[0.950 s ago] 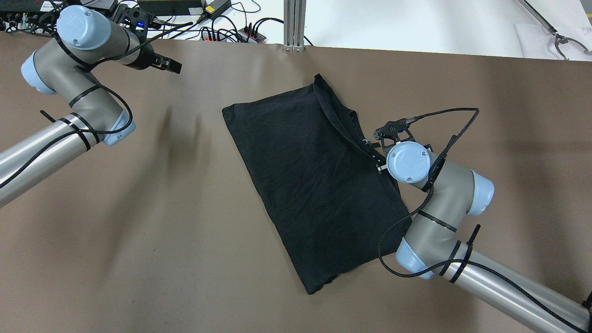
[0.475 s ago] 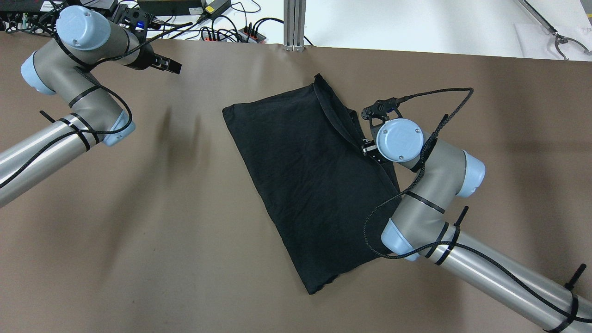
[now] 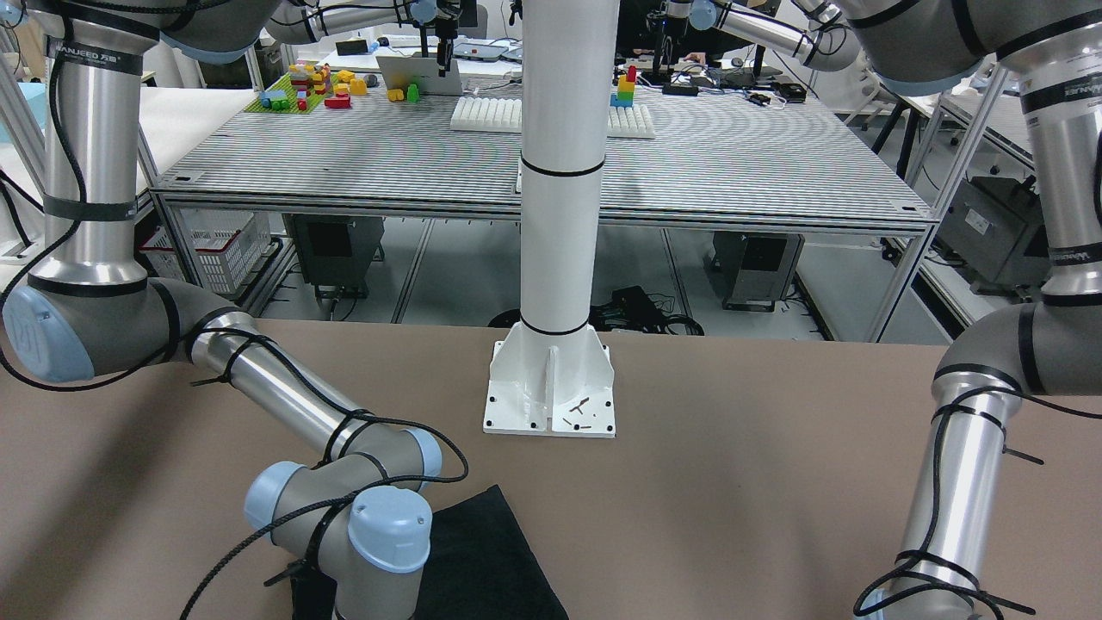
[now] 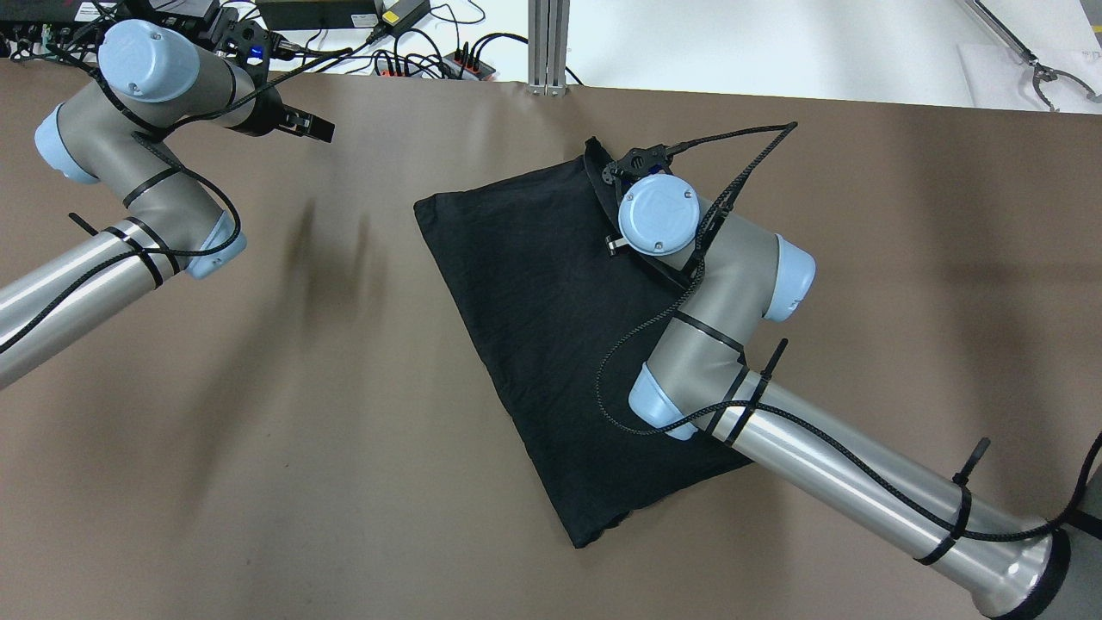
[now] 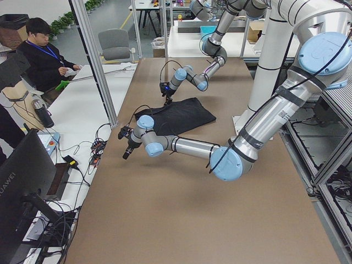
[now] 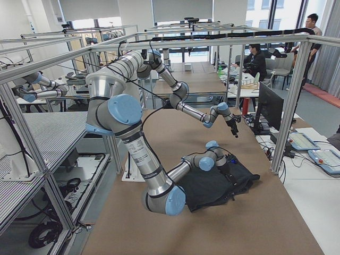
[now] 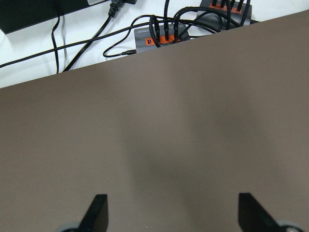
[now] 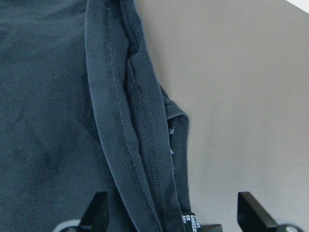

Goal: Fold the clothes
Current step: 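Pull the collar corner farther from the robot with the right gripper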

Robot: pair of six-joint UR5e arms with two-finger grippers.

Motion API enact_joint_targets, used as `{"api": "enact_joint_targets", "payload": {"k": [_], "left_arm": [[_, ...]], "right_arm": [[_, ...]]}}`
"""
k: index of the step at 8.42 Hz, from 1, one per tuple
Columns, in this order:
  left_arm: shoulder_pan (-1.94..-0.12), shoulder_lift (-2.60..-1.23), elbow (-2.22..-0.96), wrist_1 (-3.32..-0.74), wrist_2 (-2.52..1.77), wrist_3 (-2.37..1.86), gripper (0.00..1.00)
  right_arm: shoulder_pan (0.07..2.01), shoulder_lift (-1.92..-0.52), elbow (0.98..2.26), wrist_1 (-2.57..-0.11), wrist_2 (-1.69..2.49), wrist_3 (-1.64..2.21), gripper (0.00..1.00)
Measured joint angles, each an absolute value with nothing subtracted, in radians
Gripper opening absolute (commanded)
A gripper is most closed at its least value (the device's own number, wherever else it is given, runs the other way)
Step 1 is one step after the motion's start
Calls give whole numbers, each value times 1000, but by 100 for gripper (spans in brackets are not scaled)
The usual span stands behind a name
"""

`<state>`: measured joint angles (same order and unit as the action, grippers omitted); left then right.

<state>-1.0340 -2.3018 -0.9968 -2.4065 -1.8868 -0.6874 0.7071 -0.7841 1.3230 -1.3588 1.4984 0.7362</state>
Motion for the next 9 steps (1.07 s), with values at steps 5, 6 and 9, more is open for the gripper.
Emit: {"api": "enact_joint_targets", "payload": {"k": [5,6,9], "left_arm": [[-1032,-2298,-997,-2417,-1887,-695,95],[-1032,-2299,-997,-2416,-1887,-695,95],[-1032,-2301,-997,-2416,-1887,-694,95]], "right_arm": [[681,-707,1193,-1357,1494,732,94],[679,-700,1177,-1355,1492,732,94],[687,-699,1154,-1350,1487,733,94]]}}
